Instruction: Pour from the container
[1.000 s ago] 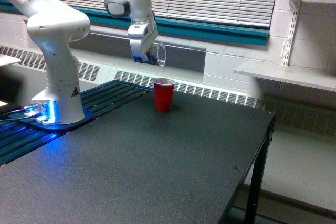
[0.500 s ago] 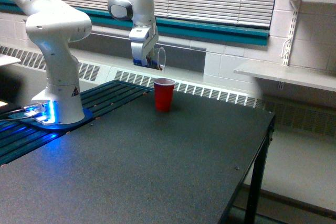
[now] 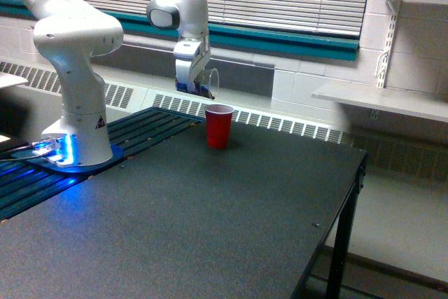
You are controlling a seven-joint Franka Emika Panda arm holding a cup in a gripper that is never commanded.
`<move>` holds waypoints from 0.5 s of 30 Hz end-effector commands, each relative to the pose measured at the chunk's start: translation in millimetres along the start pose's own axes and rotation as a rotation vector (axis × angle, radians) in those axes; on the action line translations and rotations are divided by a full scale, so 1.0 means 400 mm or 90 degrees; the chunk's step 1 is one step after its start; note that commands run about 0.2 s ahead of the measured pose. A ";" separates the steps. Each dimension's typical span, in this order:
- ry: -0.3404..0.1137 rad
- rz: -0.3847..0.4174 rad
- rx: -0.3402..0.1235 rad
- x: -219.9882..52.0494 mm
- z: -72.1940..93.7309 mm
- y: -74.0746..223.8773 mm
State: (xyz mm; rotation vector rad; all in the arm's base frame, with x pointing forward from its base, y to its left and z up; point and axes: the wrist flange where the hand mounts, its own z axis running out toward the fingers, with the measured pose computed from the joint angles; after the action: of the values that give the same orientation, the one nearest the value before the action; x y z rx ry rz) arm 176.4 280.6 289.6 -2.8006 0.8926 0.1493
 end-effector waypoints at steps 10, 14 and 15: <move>-0.002 0.013 -0.018 0.021 0.015 -0.018; -0.007 0.015 -0.020 0.030 0.012 -0.025; -0.009 0.014 -0.019 0.034 0.009 -0.027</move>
State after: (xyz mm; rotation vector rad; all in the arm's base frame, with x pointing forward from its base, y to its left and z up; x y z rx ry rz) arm 186.1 281.6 282.6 -2.8171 0.9340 0.1685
